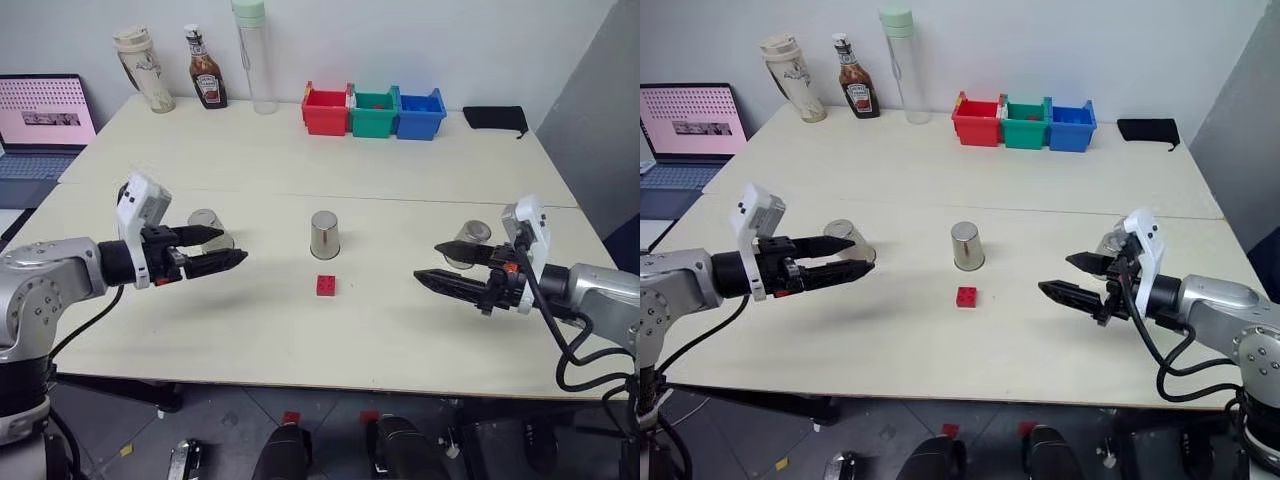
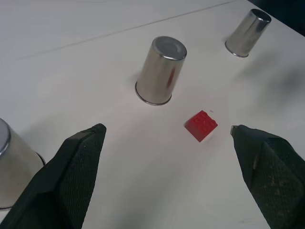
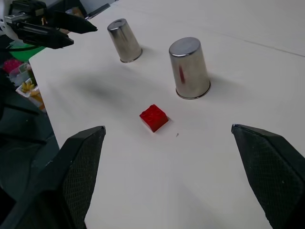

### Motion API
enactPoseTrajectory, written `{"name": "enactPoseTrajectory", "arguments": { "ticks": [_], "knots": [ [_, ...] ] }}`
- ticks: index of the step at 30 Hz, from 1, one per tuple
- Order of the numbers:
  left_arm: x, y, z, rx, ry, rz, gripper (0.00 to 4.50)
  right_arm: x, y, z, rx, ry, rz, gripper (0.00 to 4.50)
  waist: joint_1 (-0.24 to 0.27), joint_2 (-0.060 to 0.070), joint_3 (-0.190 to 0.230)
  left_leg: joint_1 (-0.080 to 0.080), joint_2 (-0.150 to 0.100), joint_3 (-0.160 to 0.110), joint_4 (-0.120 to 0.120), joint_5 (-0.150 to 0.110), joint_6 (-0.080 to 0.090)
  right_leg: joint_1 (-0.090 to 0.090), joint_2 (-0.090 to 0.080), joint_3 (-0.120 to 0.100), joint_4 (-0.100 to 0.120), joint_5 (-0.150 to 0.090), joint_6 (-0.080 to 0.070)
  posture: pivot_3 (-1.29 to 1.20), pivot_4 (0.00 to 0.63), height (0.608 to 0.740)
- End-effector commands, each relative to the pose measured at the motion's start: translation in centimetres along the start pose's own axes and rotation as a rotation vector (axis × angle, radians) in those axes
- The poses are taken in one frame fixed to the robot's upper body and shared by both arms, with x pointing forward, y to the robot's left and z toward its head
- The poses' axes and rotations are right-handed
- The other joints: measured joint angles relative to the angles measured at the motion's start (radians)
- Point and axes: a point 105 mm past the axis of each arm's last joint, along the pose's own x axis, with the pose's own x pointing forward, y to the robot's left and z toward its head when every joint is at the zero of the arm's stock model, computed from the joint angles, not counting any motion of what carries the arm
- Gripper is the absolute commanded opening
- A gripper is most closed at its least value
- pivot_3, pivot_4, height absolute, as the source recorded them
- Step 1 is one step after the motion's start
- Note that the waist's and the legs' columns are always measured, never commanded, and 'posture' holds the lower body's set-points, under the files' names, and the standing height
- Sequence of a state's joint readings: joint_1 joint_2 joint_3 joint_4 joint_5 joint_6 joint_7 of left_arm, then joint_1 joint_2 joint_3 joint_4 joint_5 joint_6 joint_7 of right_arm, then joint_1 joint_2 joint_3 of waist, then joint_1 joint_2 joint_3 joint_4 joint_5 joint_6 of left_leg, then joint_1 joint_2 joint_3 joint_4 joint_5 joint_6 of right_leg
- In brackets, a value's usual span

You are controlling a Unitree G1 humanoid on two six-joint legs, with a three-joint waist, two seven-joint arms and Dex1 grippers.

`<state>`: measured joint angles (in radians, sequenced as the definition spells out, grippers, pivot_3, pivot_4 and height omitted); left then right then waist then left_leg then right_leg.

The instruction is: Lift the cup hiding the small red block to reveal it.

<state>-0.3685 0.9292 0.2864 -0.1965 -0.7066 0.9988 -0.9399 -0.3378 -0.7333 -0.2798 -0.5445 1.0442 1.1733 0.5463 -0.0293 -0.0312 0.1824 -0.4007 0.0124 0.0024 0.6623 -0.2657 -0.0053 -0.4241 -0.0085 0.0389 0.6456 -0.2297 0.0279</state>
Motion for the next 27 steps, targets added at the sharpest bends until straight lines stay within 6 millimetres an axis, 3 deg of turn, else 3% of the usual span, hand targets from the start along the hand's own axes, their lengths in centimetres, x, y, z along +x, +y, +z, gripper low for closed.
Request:
{"name": "enactPoseTrajectory", "arguments": {
  "ticks": [1,13,27],
  "knots": [
    [0.0,-0.6,0.7,0.052,-0.017,-0.010,4.47,0.0,0.5,0.5,-0.021,-0.013,0.016,4.50,0.000,0.000,0.000,0.000,0.000,0.000,0.000,0.000,0.000,0.000,0.000,0.000,0.000,0.000,0.000,0.00,0.150,0.740],
    [1.2,-1.6,0.5,0.058,-0.015,-0.046,4.47,0.2,0.3,0.3,-0.012,-0.028,-0.012,4.50,0.000,0.000,0.000,0.001,0.000,0.000,0.000,0.000,0.000,0.000,0.004,0.000,0.001,0.000,0.001,0.00,0.150,0.740],
    [1.5,-1.1,0.0,0.079,0.014,-0.030,4.47,0.1,0.4,0.3,-0.001,-0.045,-0.020,4.50,0.000,0.000,0.000,0.001,0.000,0.000,0.001,0.000,0.000,0.000,0.004,0.000,0.002,0.001,0.001,0.00,0.150,0.740]
  ]
}}
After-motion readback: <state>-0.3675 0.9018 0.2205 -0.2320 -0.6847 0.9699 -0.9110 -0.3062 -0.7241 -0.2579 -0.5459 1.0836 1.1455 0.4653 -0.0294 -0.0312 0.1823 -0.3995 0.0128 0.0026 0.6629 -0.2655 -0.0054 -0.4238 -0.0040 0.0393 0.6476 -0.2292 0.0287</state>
